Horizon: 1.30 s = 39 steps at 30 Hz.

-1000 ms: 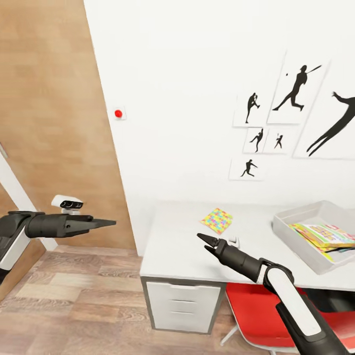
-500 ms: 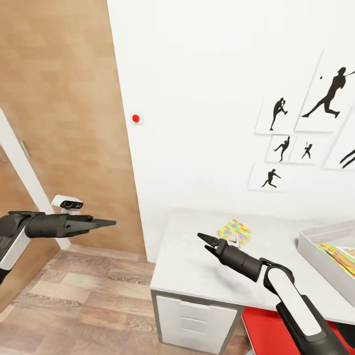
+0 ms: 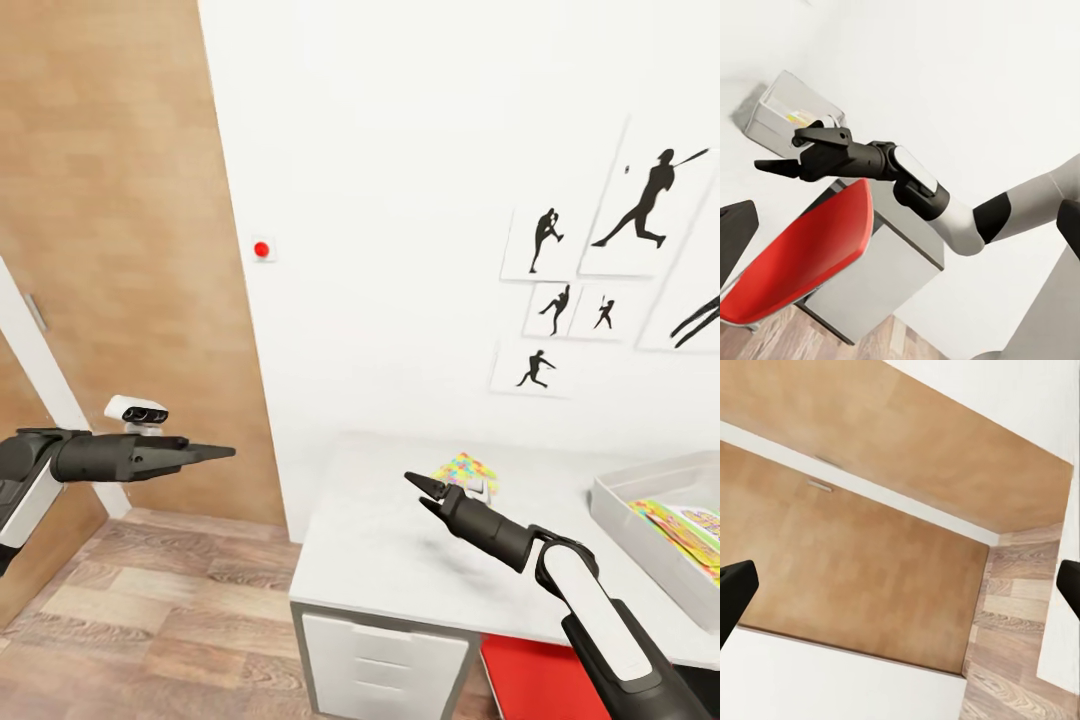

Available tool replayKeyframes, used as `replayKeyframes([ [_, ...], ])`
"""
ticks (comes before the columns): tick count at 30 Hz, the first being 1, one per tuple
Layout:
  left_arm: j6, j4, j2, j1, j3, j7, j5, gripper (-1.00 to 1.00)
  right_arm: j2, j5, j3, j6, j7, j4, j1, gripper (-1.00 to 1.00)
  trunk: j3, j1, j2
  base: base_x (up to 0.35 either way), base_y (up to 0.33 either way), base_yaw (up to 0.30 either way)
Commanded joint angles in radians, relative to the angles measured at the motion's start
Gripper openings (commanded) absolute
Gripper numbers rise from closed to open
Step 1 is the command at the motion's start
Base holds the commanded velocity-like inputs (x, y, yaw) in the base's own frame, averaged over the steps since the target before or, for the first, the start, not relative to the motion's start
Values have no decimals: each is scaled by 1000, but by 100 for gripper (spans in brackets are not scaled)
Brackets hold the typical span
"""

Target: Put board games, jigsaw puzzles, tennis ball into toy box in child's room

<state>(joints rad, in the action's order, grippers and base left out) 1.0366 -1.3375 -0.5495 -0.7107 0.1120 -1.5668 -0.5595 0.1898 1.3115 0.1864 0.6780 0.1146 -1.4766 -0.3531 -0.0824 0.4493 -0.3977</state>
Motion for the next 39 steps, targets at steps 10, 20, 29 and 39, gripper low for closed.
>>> replayKeyframes([
  [10,11,0,-1,-1,2,-4,-3,100,1,-1,1,2,4,3,-1,100,7,1,-2,3,-56,-241],
  [20,11,0,-1,-1,2,-4,-1,100,0,-1,1,2,4,3,-1,100,8,1,-2,126,17,-91],
  [29,11,0,-1,-1,2,-4,-1,100,-1,-1,1,2,4,4,-1,100,1,1,-2,196,14,-75],
  [39,11,0,-1,-1,2,-4,0,100,-1,-1,1,2,4,6,-1,100,-12,1,-2,131,1,-135],
])
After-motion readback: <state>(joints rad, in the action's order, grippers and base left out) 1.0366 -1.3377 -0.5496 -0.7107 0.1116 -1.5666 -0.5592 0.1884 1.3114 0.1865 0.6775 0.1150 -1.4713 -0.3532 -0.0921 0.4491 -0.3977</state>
